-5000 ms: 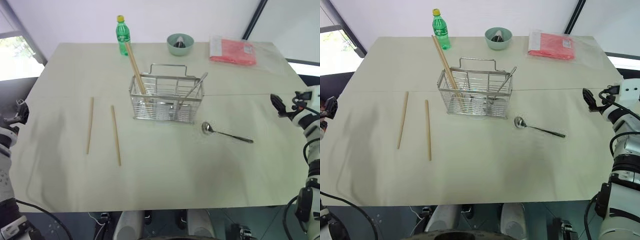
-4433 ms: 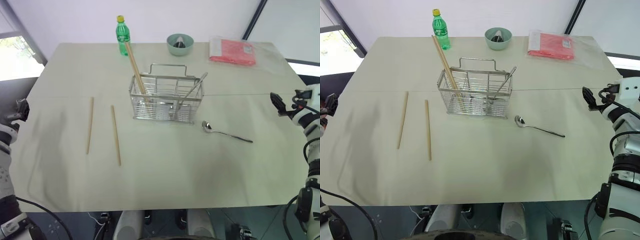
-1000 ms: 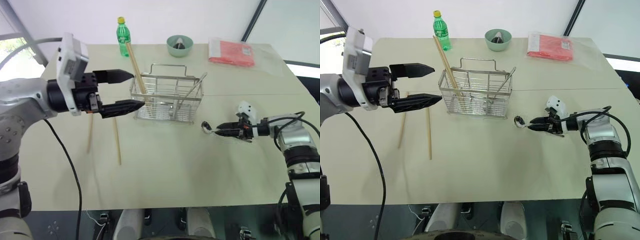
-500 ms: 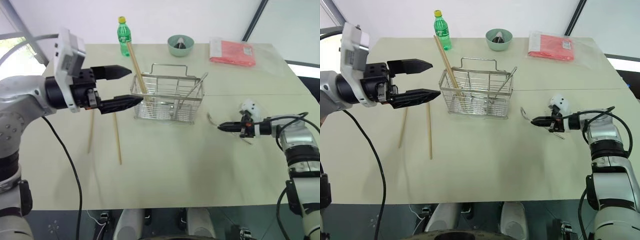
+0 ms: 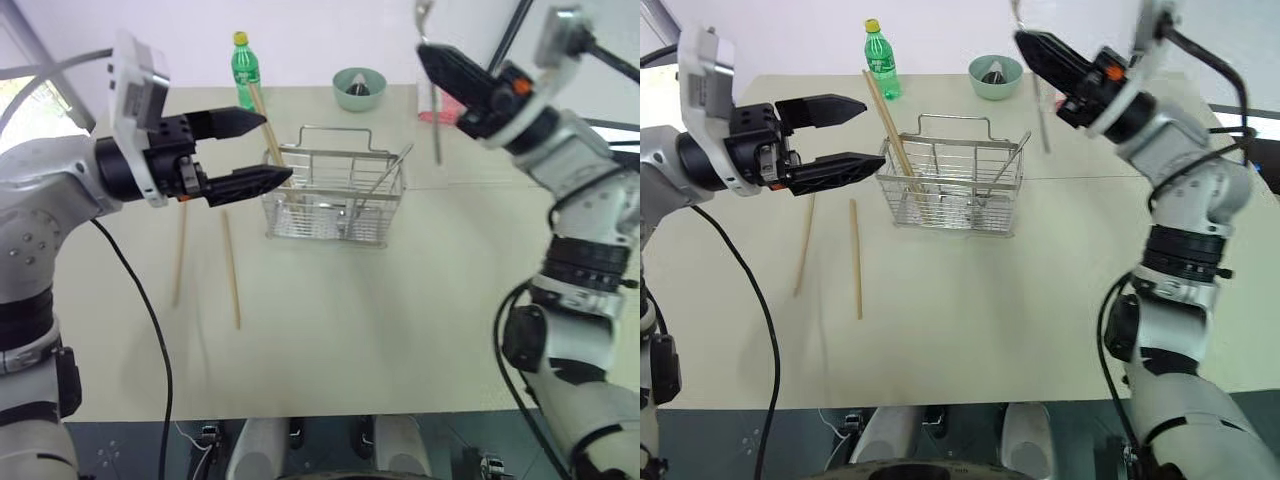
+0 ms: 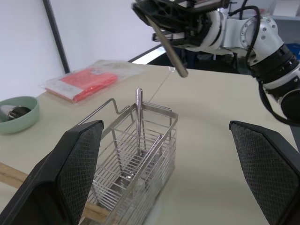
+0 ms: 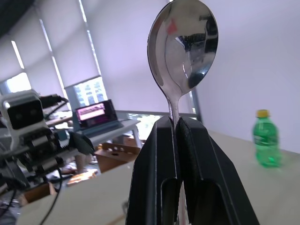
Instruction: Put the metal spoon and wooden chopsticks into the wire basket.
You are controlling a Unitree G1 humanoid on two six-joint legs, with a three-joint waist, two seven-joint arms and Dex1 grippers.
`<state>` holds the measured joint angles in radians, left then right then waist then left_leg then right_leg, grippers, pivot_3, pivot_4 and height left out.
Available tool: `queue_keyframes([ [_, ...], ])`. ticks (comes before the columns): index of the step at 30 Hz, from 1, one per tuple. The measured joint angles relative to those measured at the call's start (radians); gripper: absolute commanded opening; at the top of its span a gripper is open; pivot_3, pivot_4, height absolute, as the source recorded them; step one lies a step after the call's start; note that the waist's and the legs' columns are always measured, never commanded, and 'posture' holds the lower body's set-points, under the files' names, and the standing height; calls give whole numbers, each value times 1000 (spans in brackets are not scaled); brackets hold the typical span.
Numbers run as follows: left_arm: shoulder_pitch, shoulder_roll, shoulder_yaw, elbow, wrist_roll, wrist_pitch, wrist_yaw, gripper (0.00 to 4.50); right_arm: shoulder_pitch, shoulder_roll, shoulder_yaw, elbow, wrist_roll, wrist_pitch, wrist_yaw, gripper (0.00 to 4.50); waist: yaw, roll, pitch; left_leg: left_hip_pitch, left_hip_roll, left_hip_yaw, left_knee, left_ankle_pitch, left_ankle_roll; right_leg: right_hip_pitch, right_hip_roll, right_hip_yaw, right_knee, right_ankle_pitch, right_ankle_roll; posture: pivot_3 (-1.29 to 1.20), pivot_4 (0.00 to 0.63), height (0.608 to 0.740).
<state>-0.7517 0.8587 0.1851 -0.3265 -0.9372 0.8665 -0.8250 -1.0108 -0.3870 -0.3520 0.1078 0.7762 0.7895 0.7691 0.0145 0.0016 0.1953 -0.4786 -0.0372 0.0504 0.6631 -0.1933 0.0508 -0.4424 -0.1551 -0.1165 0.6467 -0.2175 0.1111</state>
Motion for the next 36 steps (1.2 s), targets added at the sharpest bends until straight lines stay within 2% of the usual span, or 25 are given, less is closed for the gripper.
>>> queue_keyframes([
  [3,-1,-5,-1,3,8,-1,2,4500,-28,85,15,-6,0,-45,-87,55,-1,0,0,0,0,0,0,0,0,-1,1,0,0,0,0,0,150,680],
  [6,-2,-10,-1,2,9,-1,11,4500,-27,135,37,21,-19,-116,-106,55,-4,0,0,0,0,0,0,0,0,0,2,1,1,0,0,0,150,680],
  [19,-9,-5,20,-25,-24,32,69,4500,104,204,96,191,-145,-391,-97,55,-10,0,0,0,1,1,0,3,0,-1,3,2,2,0,0,0,150,680],
  [20,-9,-4,22,-29,-28,37,69,4500,110,204,97,203,-150,-402,-97,761,-10,0,0,0,1,1,0,3,0,-1,3,2,3,0,0,0,150,680],
  [21,-10,-4,24,-30,-31,40,69,4500,115,204,96,211,-155,-411,-97,1114,-11,0,0,0,1,1,0,3,0,-1,3,2,3,0,0,0,150,680],
  [25,-30,-1,25,-28,-33,43,69,4500,129,204,92,212,-162,-428,-98,3066,-11,0,0,0,1,1,0,3,0,-1,3,3,2,0,0,0,150,680],
  [27,-40,1,25,-28,-32,43,69,4500,138,203,91,203,-159,-423,-103,4177,-11,0,0,0,1,1,0,3,-1,-1,3,3,2,0,0,0,150,680],
  [28,-40,1,25,-28,-32,43,68,4500,143,203,90,197,-154,-419,-105,4420,-11,0,0,0,1,1,0,2,-1,-1,3,3,2,0,0,0,150,680],
  [32,-40,-3,24,-16,-22,40,67,4500,150,184,70,151,-111,-367,-126,4420,-9,0,0,0,1,1,0,2,-2,-1,3,3,2,0,0,0,150,680],
  [36,-33,-14,25,15,23,27,97,4500,133,100,20,102,-36,-296,-135,4420,-4,0,0,0,1,1,0,2,-2,-1,3,3,2,0,0,0,150,680],
])
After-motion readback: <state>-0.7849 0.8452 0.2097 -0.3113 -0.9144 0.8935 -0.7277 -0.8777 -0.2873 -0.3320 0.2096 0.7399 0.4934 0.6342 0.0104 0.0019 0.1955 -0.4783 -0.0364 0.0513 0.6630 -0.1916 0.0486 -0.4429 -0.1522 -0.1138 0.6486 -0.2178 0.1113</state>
